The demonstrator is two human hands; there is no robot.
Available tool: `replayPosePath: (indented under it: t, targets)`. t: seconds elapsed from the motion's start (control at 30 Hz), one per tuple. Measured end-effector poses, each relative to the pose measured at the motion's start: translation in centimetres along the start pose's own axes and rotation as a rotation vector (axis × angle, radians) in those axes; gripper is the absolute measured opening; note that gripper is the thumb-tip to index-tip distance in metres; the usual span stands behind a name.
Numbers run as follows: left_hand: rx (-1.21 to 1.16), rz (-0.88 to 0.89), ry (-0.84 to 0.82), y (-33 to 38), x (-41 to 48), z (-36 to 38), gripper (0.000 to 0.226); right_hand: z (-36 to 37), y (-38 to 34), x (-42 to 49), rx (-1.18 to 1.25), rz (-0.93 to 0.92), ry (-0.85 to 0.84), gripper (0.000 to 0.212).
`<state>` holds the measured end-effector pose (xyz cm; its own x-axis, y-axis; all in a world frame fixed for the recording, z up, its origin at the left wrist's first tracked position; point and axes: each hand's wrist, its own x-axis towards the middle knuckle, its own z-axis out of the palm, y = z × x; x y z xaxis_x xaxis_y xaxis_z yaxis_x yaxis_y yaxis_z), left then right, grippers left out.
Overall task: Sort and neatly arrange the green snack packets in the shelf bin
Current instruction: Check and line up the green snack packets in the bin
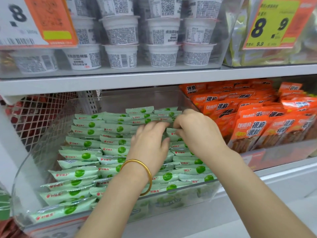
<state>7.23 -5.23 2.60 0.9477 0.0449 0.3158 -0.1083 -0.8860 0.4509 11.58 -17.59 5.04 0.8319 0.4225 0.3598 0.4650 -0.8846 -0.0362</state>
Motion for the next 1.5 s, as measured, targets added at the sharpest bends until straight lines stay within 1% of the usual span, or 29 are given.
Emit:
replayPosePath:
  t: [0.07, 0.2, 0.33, 0.4, 0.5, 0.6, 0.63, 0.7, 0.77, 0.83, 0.9, 0.97, 1.1, 1.33, 1.4, 1.5]
  targets:
    - [0.018, -0.017, -0.009, -0.1, 0.1, 0.1, 0.039, 0.4, 0.1, 0.2, -0.004, 0.002, -0.022, 0.015]
    - [0.052, -0.031, -0.027, -0.2, 0.2, 0.2, 0.036, 0.7, -0.2, 0.0, -0.004, 0.015, -0.076, 0.02]
    - [0.048, -0.019, -0.036, -0.2, 0.1, 0.1, 0.033, 0.6, -0.1, -0.4, 0.016, 0.012, -0.049, 0.027]
    - [0.056, -0.009, -0.041, -0.1, 0.1, 0.1, 0.033, 0.7, -0.1, -0.8, 0.024, 0.014, -0.065, 0.034]
    - [0.089, -0.016, -0.067, 0.0, 0.1, 0.0, 0.033, 0.7, 0.0, -1.5, 0.054, 0.031, -0.137, 0.043]
    - [0.164, -0.017, -0.127, 0.2, 0.0, 0.1, 0.033, 1.1, -0.1, -1.5, 0.079, 0.058, -0.217, 0.046]
    - [0.173, -0.017, -0.138, 0.2, -0.1, 0.1, 0.034, 1.0, -0.1, -1.3, 0.084, 0.066, -0.224, 0.046]
    - [0.169, -0.021, -0.147, 0.1, -0.1, 0.0, 0.034, 0.6, 0.1, -1.2, 0.103, 0.089, -0.186, 0.047]
    - [0.172, -0.021, -0.154, 0.0, -0.2, 0.0, 0.035, -0.4, 0.4, -1.2, 0.137, 0.114, -0.093, 0.044]
    - [0.175, -0.018, -0.155, 0.0, -0.3, -0.1, 0.036, -1.2, 0.5, -1.2, 0.149, 0.118, 0.017, 0.036]
    - [0.146, -0.026, -0.145, 0.0, -0.4, -0.1, 0.035, -1.3, 0.4, -0.5, 0.078, 0.12, 0.081, 0.034]
    - [0.119, -0.019, -0.133, -0.1, -0.3, -0.3, 0.034, -0.8, 0.1, 0.4, 0.02, 0.117, 0.08, 0.033]
    - [0.137, 0.022, -0.163, -0.4, -0.3, -0.5, 0.033, 0.6, -0.3, 1.3, -0.041, 0.099, 0.013, 0.024]
    - [0.118, 0.038, -0.182, -0.5, -0.6, -0.7, 0.034, 1.1, -1.0, 1.3, -0.105, 0.078, -0.06, 0.017]
    - [0.103, 0.042, -0.178, -0.7, -0.8, -0.7, 0.034, 1.3, -1.0, 1.1, -0.079, 0.088, -0.043, 0.016]
    - [0.098, 0.051, -0.169, -0.9, -0.8, -0.6, 0.035, 1.3, -0.7, 0.8, -0.043, 0.096, 0.036, 0.015]
